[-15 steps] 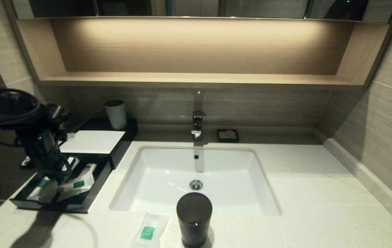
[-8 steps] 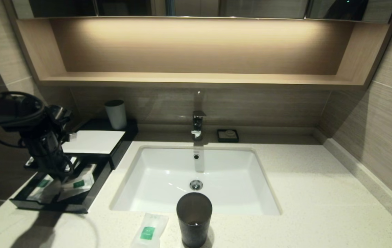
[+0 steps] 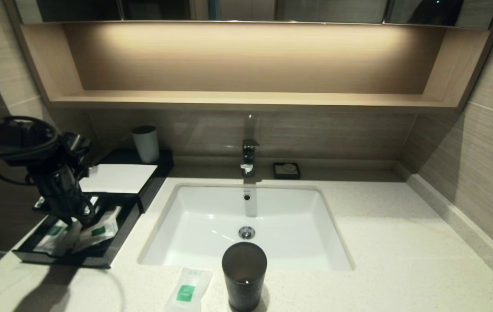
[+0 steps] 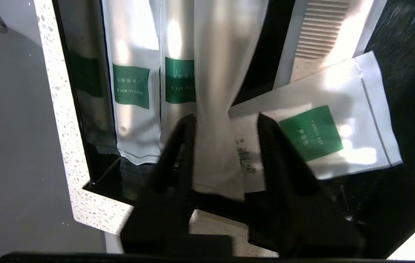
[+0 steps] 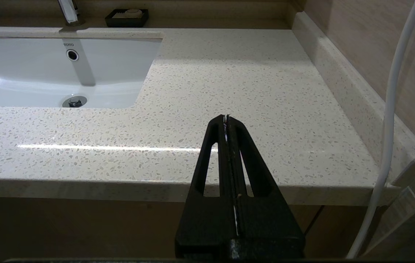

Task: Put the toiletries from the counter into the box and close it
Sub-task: Place the bathroom toiletry into the drawer

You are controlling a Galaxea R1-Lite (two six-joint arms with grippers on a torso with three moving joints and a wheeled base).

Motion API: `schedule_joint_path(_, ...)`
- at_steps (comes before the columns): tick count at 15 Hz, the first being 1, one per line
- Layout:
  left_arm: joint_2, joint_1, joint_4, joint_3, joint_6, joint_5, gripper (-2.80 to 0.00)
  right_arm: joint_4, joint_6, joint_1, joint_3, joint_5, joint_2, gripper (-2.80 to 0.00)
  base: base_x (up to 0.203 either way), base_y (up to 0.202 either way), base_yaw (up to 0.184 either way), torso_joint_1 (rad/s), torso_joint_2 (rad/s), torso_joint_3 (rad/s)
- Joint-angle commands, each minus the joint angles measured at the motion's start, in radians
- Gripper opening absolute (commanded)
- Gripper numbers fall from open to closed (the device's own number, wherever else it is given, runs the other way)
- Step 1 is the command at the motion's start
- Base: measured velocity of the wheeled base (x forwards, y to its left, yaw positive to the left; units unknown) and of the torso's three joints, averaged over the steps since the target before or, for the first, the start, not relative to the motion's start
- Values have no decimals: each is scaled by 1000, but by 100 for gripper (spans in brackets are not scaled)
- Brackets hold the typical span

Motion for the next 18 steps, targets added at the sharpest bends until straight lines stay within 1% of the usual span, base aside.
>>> schedule_joint_path(1,-7,1,4,2,0,1,0,0,0,0,2,0,0,-280,0,0,0,0,0,0)
schedule_joint_path(7,-71,1,12,29,-1,2,0,0,0,0,2,0,0,-280,0,0,0,0,0,0)
schedule_joint_path(13,-268,-1,4,87,-1,-3,0,0,0,0,2,0,0,-280,0,0,0,0,0,0)
schedule_joint_path(14,-299,-13,4,89,-1,-9,-280,0,0,0,0,0,0,-280,0,0,0,0,0,0)
schedule_joint_path(15,-333,-32,4,90,-1,-27,-280,0,0,0,1,0,0,-280,0,0,0,0,0,0)
schedule_joint_path(18,-403,-142,13,100,-4,-120,-280,0,0,0,2,0,0,-280,0,0,0,0,0,0)
